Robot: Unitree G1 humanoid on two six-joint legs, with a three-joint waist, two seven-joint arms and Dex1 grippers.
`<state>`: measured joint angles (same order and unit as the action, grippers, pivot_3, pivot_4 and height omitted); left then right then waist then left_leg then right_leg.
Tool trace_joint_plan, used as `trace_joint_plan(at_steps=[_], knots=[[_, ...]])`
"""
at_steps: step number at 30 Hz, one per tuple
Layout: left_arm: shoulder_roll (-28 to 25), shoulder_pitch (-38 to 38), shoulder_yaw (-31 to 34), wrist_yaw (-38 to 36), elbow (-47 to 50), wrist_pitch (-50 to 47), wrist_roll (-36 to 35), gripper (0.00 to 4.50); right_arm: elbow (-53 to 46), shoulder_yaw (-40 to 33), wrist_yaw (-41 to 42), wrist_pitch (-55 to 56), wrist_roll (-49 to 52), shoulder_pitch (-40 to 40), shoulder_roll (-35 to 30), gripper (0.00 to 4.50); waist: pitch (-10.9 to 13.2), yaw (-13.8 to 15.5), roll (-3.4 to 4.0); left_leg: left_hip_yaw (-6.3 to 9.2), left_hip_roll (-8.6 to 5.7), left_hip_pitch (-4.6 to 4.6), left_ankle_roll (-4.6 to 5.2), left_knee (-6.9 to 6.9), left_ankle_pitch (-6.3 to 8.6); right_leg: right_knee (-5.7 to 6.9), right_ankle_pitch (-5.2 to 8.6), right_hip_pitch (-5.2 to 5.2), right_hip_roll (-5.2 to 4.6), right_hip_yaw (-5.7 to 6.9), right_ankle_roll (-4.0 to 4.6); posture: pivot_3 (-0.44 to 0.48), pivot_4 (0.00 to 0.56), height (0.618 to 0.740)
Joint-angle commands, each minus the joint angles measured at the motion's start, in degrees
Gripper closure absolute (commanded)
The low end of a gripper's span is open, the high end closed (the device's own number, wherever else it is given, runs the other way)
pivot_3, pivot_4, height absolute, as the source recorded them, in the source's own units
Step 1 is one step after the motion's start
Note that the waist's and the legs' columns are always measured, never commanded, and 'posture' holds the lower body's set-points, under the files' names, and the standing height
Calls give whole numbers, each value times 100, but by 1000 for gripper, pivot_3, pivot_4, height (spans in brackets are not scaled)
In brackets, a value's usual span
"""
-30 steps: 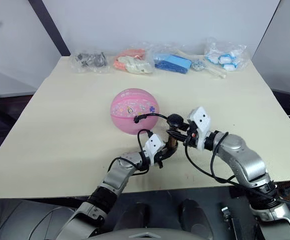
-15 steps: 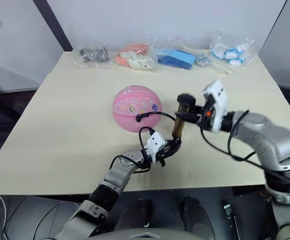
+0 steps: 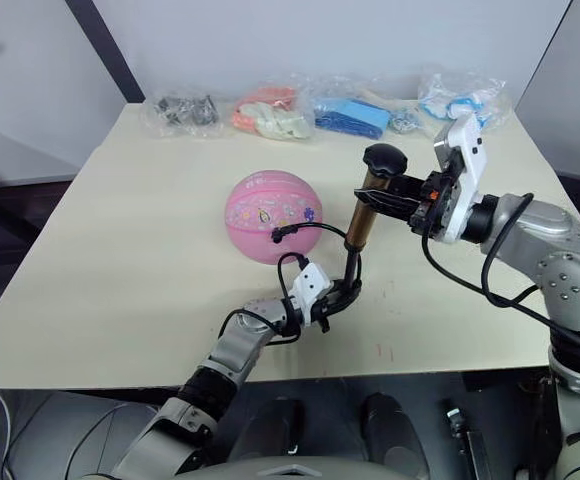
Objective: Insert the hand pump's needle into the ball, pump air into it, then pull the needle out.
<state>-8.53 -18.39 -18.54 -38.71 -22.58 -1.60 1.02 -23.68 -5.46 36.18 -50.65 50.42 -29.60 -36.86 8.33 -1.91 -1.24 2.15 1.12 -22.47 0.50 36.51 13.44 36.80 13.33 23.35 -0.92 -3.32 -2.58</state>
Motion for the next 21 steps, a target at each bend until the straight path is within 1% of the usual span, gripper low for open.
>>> trace_joint_plan(at_steps=[1, 4, 7, 8, 10, 14, 19, 20, 21], knots=[[-160, 218, -30, -3, -303, -205, 122, 3399, 463, 1054, 112, 333, -882, 717, 249, 3492, -28, -28, -30, -1, 7, 26, 0, -2, 0, 0, 6, -21, 4, 0, 10, 0, 150, 740], [-164, 250, -32, 17, -266, -208, 121, 3399, 1048, 1769, 298, 910, -1586, 1143, 524, 3492, -49, -65, -37, -6, 13, 73, -1, -9, 1, -2, 14, -62, 2, -1, 22, 0, 150, 740], [-154, 252, -34, 44, -245, -226, 126, 3399, 1664, 2260, 518, 1401, -2167, 1431, 666, 3492, -77, -65, -42, -7, 17, 78, -2, -11, 1, -2, 15, -64, 2, -1, 23, 0, 150, 740], [-162, 260, -28, 47, -229, -230, 124, 3399, 1746, 2248, 561, 1453, -2188, 1486, 721, 3492, -88, -62, -45, -6, 16, 80, -2, -14, 2, -2, 15, -64, 3, 0, 24, 0, 150, 740], [-194, 280, -10, 41, -208, -226, 118, 3399, 1669, 2099, 635, 1474, -2169, 1465, 704, 3492, -113, -60, -42, -5, 16, 81, -2, -21, 2, -3, 20, -64, 4, 3, 31, 0, 150, 740], [-192, 257, 3, 52, -296, -186, 123, 3399, 1103, 1448, 715, 1245, -1888, 1011, 433, 3492, -94, -46, -27, -2, 15, 75, -2, -21, 2, -3, 20, -60, 4, 4, 31, 0, 150, 740], [-117, 185, -6, 73, -435, -127, 129, 3399, 463, 456, 585, 538, -1002, 260, 124, 3492, -22, -5, 10, -1, 5, 48, -2, -21, 2, -6, 19, -38, -3, 5, 29, 0, 150, 740], [-105, 167, -4, 74, -469, -111, 130, 3399, 376, 305, 557, 391, -844, 135, 57, 3492, -10, 11, 21, -3, 4, 28, -2, -20, 1, -6, 19, -19, -4, 3, 28, 0, 150, 740], [-96, 146, -2, 74, -505, -95, 128, 3399, 300, 145, 520, 229, -669, -18, -24, 3492, -10, 16, 22, 2, -3, -10, -1, -13, 0, -5, 1, 9, -4, 2, 0, 0, 150, 740]])
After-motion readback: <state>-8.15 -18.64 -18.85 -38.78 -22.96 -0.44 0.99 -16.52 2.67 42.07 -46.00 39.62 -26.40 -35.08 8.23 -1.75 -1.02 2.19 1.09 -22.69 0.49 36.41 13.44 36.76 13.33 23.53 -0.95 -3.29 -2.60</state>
